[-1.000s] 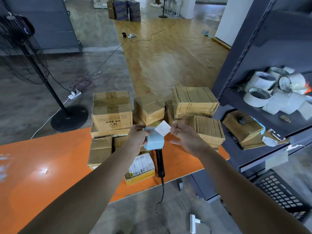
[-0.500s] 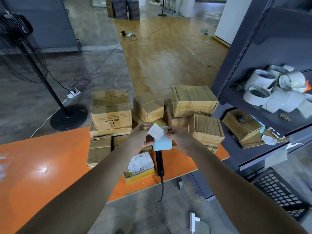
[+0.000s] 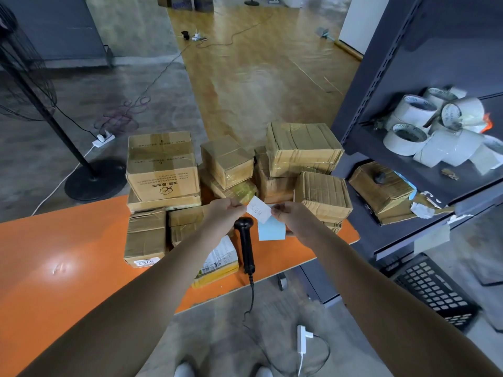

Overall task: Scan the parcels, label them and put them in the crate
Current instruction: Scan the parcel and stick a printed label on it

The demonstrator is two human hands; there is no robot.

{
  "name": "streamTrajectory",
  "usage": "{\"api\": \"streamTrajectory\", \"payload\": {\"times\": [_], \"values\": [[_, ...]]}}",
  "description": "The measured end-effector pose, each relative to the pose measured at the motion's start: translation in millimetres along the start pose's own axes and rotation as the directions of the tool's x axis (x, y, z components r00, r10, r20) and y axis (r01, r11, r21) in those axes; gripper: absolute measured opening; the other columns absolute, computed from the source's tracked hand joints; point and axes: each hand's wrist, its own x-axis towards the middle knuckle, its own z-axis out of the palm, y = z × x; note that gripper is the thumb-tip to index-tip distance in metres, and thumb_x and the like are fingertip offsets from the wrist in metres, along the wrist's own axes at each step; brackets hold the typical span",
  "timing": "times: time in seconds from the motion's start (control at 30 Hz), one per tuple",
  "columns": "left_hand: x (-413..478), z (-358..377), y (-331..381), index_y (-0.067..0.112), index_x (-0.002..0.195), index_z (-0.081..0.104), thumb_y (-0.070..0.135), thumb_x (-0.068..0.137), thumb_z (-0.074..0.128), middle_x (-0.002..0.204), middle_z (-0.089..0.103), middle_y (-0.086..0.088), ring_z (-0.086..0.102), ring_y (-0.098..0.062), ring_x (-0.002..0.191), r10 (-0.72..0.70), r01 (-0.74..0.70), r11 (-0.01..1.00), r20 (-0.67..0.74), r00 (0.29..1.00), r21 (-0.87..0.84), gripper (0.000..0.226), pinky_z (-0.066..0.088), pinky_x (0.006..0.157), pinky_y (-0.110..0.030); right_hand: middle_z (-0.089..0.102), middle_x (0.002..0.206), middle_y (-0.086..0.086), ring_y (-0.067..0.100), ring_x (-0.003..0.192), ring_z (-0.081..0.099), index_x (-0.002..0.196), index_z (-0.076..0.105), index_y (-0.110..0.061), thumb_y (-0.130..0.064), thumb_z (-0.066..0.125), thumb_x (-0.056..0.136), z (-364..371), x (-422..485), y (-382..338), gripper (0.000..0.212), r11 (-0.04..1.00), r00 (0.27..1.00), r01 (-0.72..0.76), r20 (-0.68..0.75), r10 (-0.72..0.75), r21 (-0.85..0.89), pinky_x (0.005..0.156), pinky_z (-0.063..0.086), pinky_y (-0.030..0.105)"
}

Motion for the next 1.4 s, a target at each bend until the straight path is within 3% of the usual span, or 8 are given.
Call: {"api": "streamTrajectory", "payload": {"times": [0.1, 0.23, 0.43, 0.57, 0.9, 1.1, 1.23, 1.4], "values": [[2.5, 6.8, -2.6, 0.012, 0.086, 0.065, 0.022, 0.090, 0.059, 0.074, 0.057, -0.009, 0.051, -0.014, 0.064, -0.030, 0.030, 0.999, 0.003, 1.000, 0.020, 0.012, 0.041, 0.057, -0.026, 0.063, 0.108, 0.006, 0.027, 0.104, 0.059, 0.098, 0.066, -0.024, -0.017, 0.061, 0.096, -2.3, 3.7, 8.2, 0.009, 1.000, 1.000, 0.020, -0.020, -0.020, 0.005, 0.087, 0.053, 0.044], [6.0, 16.9, -8.0, 0.003, 0.081, 0.056, 0.011, 0.090, 0.050, 0.069, 0.042, -0.009, 0.040, -0.017, 0.059, -0.104, 0.103, 0.994, -0.012, 0.995, -0.022, 0.013, 0.030, 0.054, -0.030, 0.061, 0.107, 0.002, 0.017, 0.085, 0.058, 0.103, 0.066, -0.032, -0.011, 0.064, 0.093, -3.3, 9.6, 18.4, 0.023, 0.988, 0.991, 0.122, -0.040, -0.126, -0.091, 0.058, 0.045, 0.018], [10.0, 13.7, -26.7, 0.007, 0.094, 0.062, 0.015, 0.093, 0.051, 0.078, 0.056, -0.003, 0.050, -0.013, 0.065, -0.254, 0.239, 0.963, -0.124, 0.959, -0.125, 0.014, 0.036, 0.054, -0.023, 0.055, 0.115, 0.003, 0.018, 0.079, 0.057, 0.133, 0.046, -0.023, -0.012, 0.071, 0.085, -1.3, 23.4, 39.2, 0.055, 0.952, 0.979, 0.146, -0.098, -0.178, -0.269, 0.059, 0.045, 0.027], [6.8, 12.9, -37.4, 0.010, 0.088, 0.066, 0.014, 0.093, 0.056, 0.079, 0.061, -0.001, 0.058, -0.013, 0.073, -0.283, 0.244, 0.935, -0.132, 0.950, -0.256, 0.012, 0.045, 0.063, -0.025, 0.064, 0.110, 0.009, 0.032, 0.098, 0.060, 0.125, 0.048, -0.023, -0.016, 0.070, 0.083, 16.5, 34.1, 59.0, 0.048, 0.836, 0.972, 0.126, -0.103, -0.213, -0.534, 0.079, 0.051, 0.039], [-15.1, 0.4, -58.8, 0.014, 0.083, 0.066, 0.019, 0.092, 0.060, 0.076, 0.062, 0.000, 0.056, -0.013, 0.069, -0.371, 0.287, 0.876, -0.162, 0.915, -0.387, 0.013, 0.045, 0.066, -0.026, 0.053, 0.090, -0.002, 0.022, 0.100, 0.053, 0.086, 0.041, -0.025, -0.034, 0.074, 0.083, 50.2, 49.9, 90.6, 0.034, 0.623, 0.954, 0.115, -0.088, -0.285, -0.774, 0.081, 0.035, 0.036], [-34.7, -8.6, -72.6, 0.014, 0.081, 0.067, 0.018, 0.092, 0.060, 0.074, 0.062, 0.002, 0.053, -0.010, 0.064, -0.398, 0.289, 0.850, -0.177, 0.900, -0.441, 0.013, 0.044, 0.062, -0.024, 0.059, 0.106, 0.000, 0.024, 0.111, 0.048, 0.099, 0.052, -0.023, -0.040, 0.075, 0.079, 53.8, 47.5, 83.5, 0.035, 0.520, 0.964, 0.151, 0.009, -0.266, -0.841, 0.087, 0.039, 0.040], [-43.2, -14.6, -73.2, 0.014, 0.080, 0.067, 0.015, 0.092, 0.060, 0.074, 0.061, 0.002, 0.052, -0.009, 0.064, -0.430, 0.300, 0.819, -0.176, 0.886, -0.488, 0.014, 0.045, 0.065, -0.024, 0.058, 0.112, 0.003, 0.025, 0.115, 0.047, 0.100, 0.059, -0.019, -0.040, 0.062, 0.091, 57.4, 36.2, 68.9, 0.023, 0.675, 0.951, 0.194, -0.032, -0.308, -0.712, 0.093, 0.043, 0.043], [-46.2, -29.8, -71.0, 0.011, 0.085, 0.069, 0.012, 0.093, 0.057, 0.070, 0.057, 0.001, 0.044, -0.009, 0.058, -0.440, 0.316, 0.799, -0.139, 0.887, -0.511, 0.014, 0.037, 0.060, -0.023, 0.070, 0.101, 0.000, 0.010, 0.086, 0.064, 0.109, 0.065, -0.014, -0.038, 0.049, 0.099, 77.9, 18.3, 32.5, 0.030, 0.962, 0.979, 0.188, 0.122, -0.166, -0.198, 0.075, 0.051, 0.031]]}}
